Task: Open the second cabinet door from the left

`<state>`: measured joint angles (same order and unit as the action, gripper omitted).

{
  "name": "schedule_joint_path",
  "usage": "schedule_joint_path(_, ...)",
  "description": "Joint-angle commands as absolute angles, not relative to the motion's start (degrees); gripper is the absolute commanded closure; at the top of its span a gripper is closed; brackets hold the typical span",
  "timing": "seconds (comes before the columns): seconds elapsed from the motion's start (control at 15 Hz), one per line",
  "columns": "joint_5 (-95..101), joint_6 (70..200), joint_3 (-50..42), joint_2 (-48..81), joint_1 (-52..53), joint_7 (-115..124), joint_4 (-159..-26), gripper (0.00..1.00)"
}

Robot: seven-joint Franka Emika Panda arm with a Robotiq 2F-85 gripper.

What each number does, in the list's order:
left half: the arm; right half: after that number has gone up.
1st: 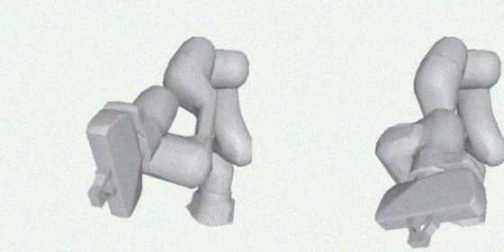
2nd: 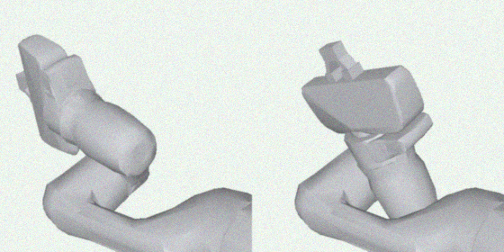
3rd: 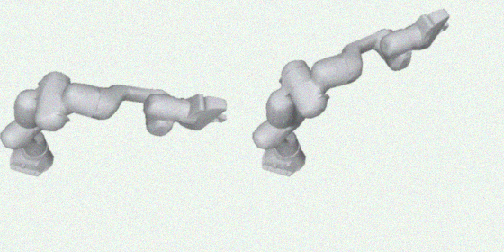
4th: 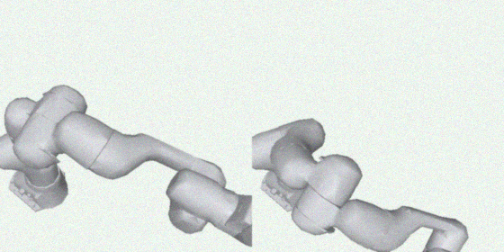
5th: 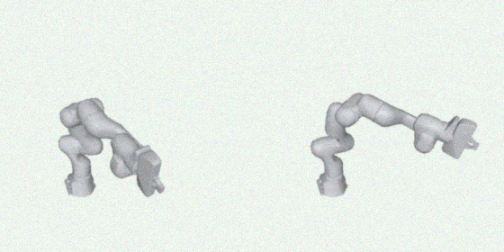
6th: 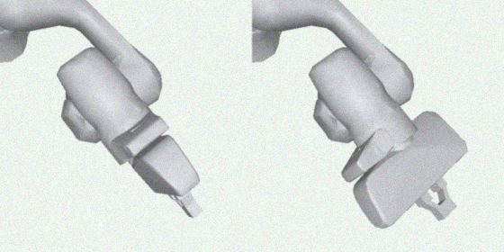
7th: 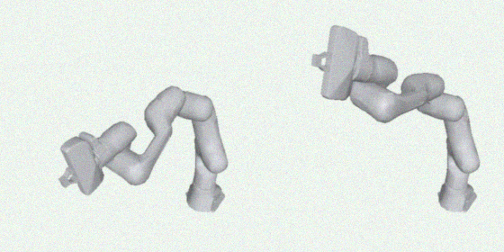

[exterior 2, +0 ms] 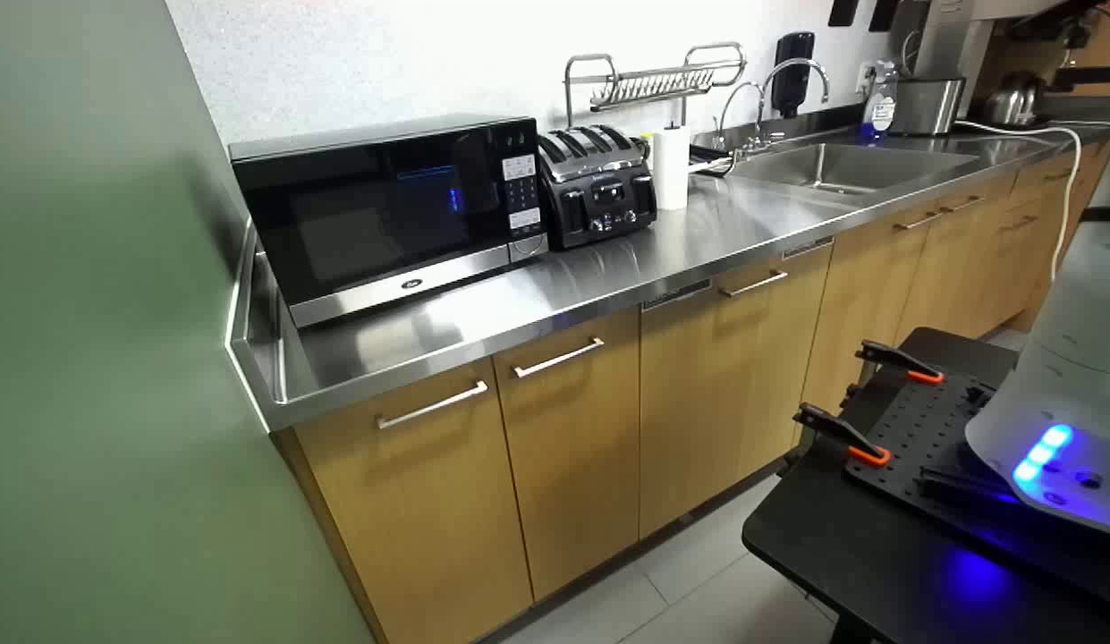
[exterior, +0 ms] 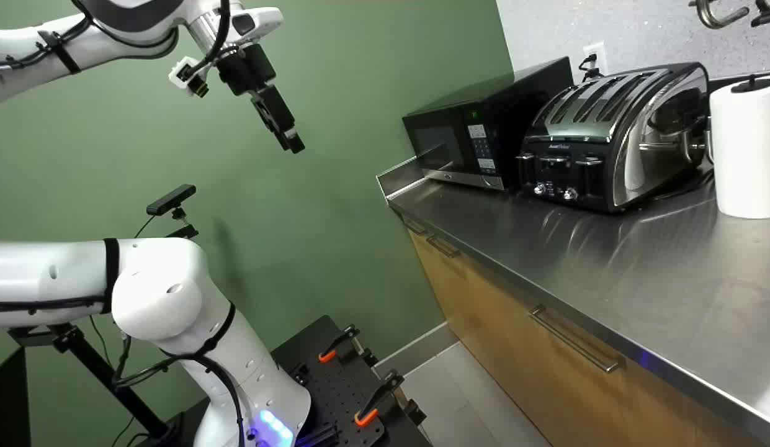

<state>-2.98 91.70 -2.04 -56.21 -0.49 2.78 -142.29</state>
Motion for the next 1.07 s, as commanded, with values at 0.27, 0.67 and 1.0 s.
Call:
schedule_joint_path(0.27, -3.3, 91.5, -1.7, -56.1, -1.1, 2.4, -142.1, 0.00)
schedule_joint_path(0.67, -3.0, 92.6, -1.0, -55.7, -1.0, 2.5, -142.3, 0.00)
schedule_joint_path(1.0, -2.0, 100.1, 9.0, -49.1, 2.3, 4.8, -143.0, 0.00)
